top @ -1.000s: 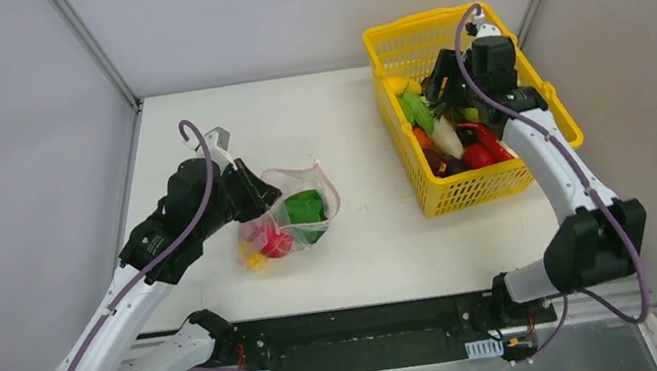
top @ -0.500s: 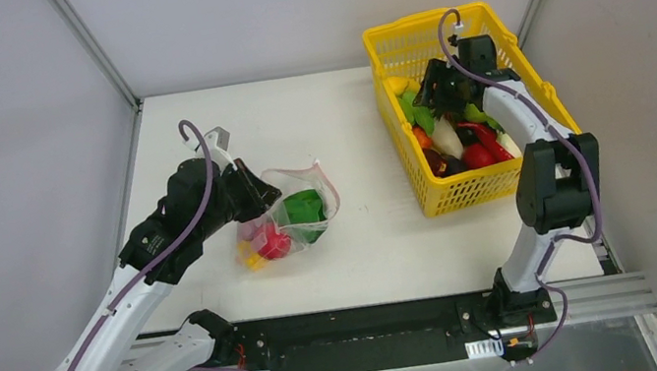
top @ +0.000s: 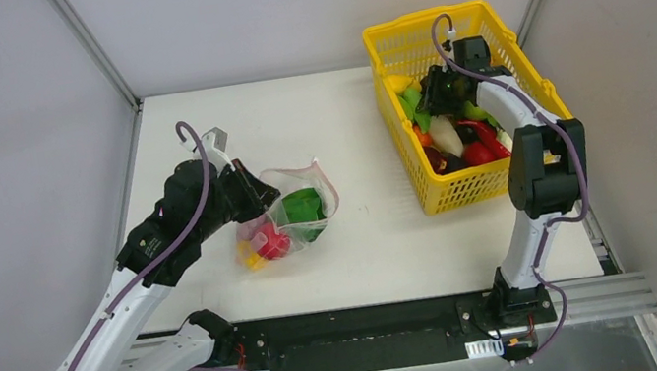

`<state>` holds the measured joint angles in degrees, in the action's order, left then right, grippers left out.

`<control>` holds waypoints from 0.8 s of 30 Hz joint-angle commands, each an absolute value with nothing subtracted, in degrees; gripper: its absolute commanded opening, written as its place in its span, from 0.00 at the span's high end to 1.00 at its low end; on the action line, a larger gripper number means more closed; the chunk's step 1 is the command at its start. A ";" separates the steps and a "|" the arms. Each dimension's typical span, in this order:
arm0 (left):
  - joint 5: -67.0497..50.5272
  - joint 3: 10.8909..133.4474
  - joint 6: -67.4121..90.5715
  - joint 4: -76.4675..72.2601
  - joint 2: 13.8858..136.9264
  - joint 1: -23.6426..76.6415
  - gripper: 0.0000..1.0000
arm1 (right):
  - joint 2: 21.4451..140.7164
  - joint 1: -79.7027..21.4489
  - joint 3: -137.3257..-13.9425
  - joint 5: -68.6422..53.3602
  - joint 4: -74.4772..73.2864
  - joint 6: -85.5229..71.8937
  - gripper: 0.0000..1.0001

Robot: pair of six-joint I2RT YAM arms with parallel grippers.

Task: Place the food in the zip-top bag and seal the zipper
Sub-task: Pick up the fake vegetable from the bin.

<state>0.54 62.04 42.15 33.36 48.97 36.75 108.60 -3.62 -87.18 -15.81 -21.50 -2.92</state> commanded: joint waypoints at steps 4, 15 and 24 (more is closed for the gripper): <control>0.86 61.65 41.64 32.39 47.64 36.83 1.00 | 105.27 -3.83 -85.29 -16.88 -23.45 -2.27 0.65; 0.09 61.61 41.98 31.74 48.07 36.83 1.00 | 98.33 -3.87 -81.09 -12.15 -24.72 1.38 0.50; 0.09 61.74 42.10 31.64 48.18 36.83 1.00 | 104.98 -3.87 -85.55 -13.97 -30.05 0.46 0.30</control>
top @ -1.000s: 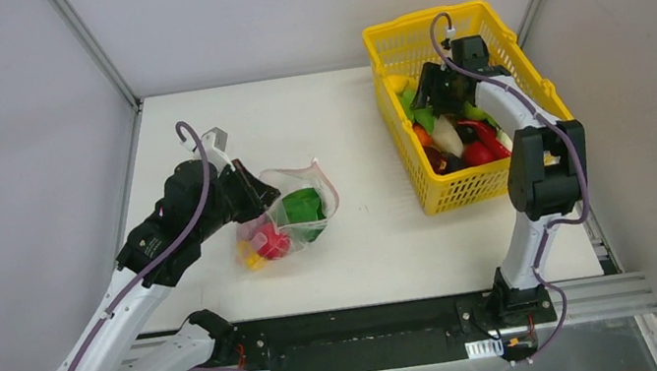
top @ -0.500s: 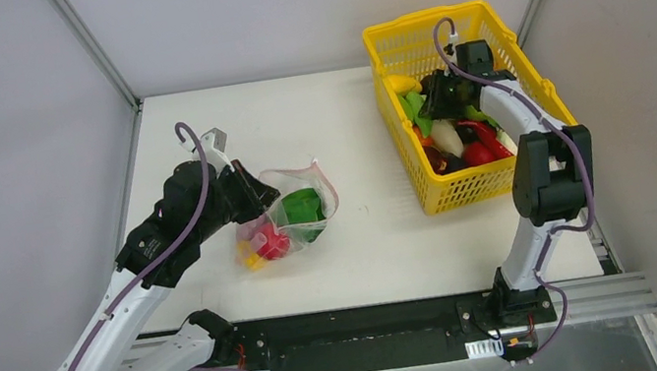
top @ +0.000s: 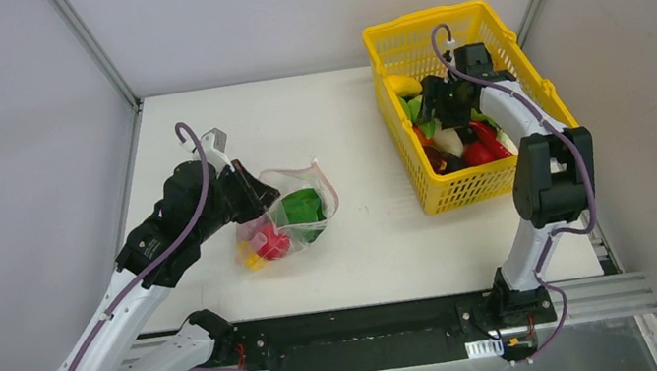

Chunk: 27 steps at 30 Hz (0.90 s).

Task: Place the food in the zip-top bag and seal the zipper
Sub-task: Pick up the fake vegetable from the bin.

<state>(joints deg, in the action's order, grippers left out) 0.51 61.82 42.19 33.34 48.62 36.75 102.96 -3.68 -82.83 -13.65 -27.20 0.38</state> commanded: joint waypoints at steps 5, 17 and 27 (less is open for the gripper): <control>0.09 61.49 42.10 31.68 48.08 36.84 1.00 | 106.06 -3.87 -85.78 -16.82 -29.58 0.10 0.44; 0.09 61.06 42.26 31.52 47.90 36.83 1.00 | 91.97 -3.86 -78.74 -17.75 -22.86 -5.53 0.69; 0.09 60.43 41.96 31.54 47.14 36.83 1.00 | 75.70 -3.87 -67.97 -17.23 -16.62 -10.43 0.73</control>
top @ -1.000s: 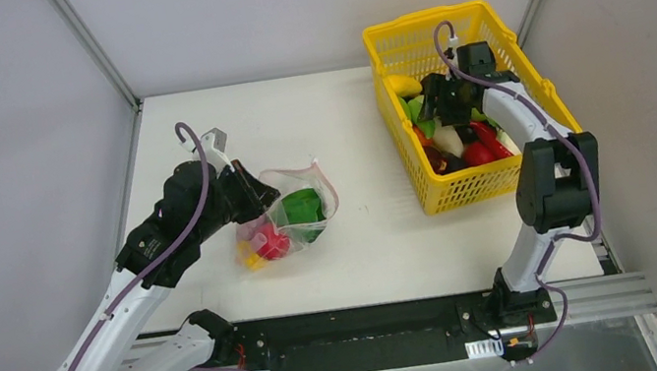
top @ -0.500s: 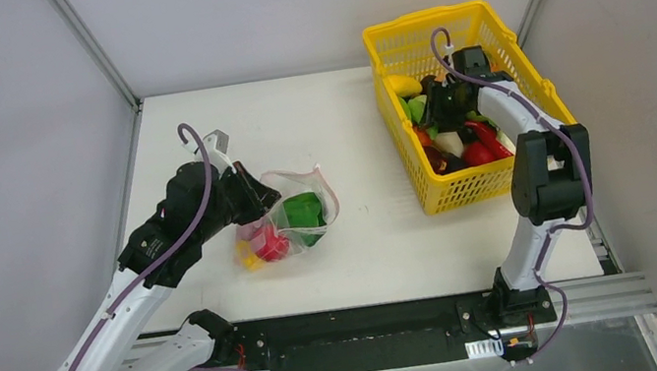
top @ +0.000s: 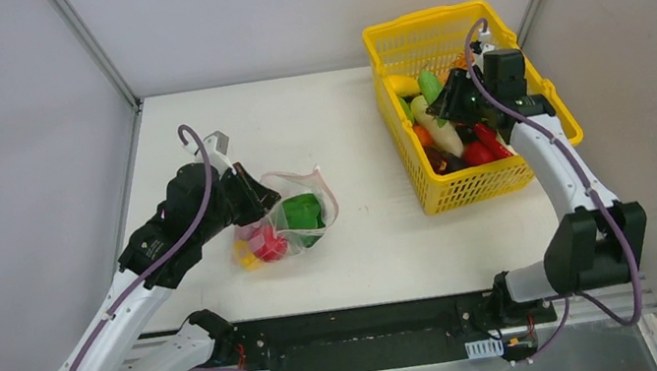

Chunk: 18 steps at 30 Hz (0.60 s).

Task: Place the food in the zip-top bag and seal the zipper
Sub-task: Pick up the fake vegetable from the bin, then place the fake vegetable in the zipper food storage bag.

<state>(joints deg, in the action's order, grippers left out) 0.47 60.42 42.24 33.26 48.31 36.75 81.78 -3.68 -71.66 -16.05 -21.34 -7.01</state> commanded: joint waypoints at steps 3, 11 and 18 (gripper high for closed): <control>0.51 60.16 41.84 31.45 46.70 36.83 1.00 | 70.73 -3.87 -65.40 -20.34 -13.81 -12.35 0.74; 0.12 59.60 41.91 30.58 46.93 36.83 1.00 | 64.86 -3.99 -65.82 -43.71 -12.14 -13.34 0.73; -1.67 60.34 41.53 30.17 48.17 36.83 1.00 | 64.85 -13.25 -69.44 -54.54 -21.94 -4.29 0.72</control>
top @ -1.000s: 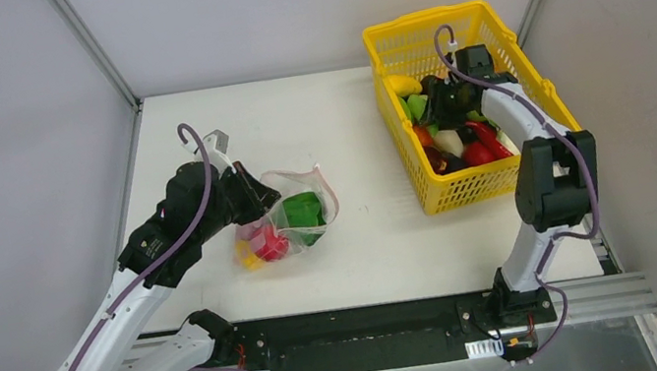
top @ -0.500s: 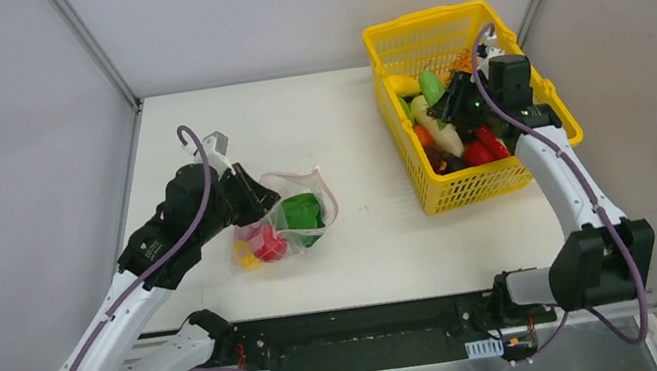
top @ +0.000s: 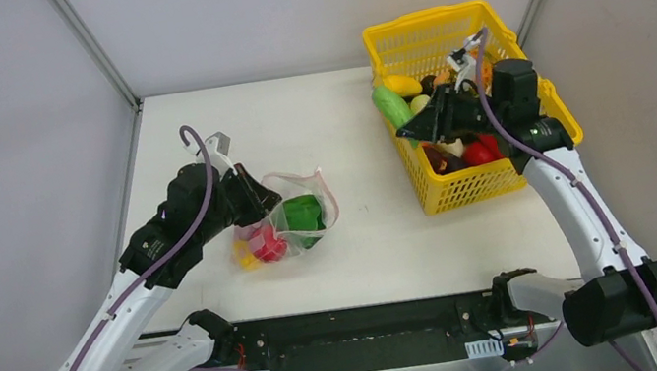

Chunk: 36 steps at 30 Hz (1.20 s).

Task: Place the food in the zip-top bag and seal the zipper
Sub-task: Place the fake vegetable in the zipper food storage bag.

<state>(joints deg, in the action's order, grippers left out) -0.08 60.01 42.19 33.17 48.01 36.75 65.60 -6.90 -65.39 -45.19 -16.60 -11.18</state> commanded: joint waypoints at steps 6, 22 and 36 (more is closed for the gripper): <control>-1.47 59.98 41.57 30.17 47.87 36.83 1.00 | 66.36 -27.63 -75.11 -48.06 -36.27 8.85 0.72; -2.86 60.53 40.94 30.32 48.56 36.83 1.00 | 79.35 -47.56 -85.68 -23.13 -51.28 11.64 0.73; -7.62 60.66 40.06 29.89 50.06 36.91 1.00 | 90.65 -55.44 -96.87 -8.71 -55.93 7.84 0.68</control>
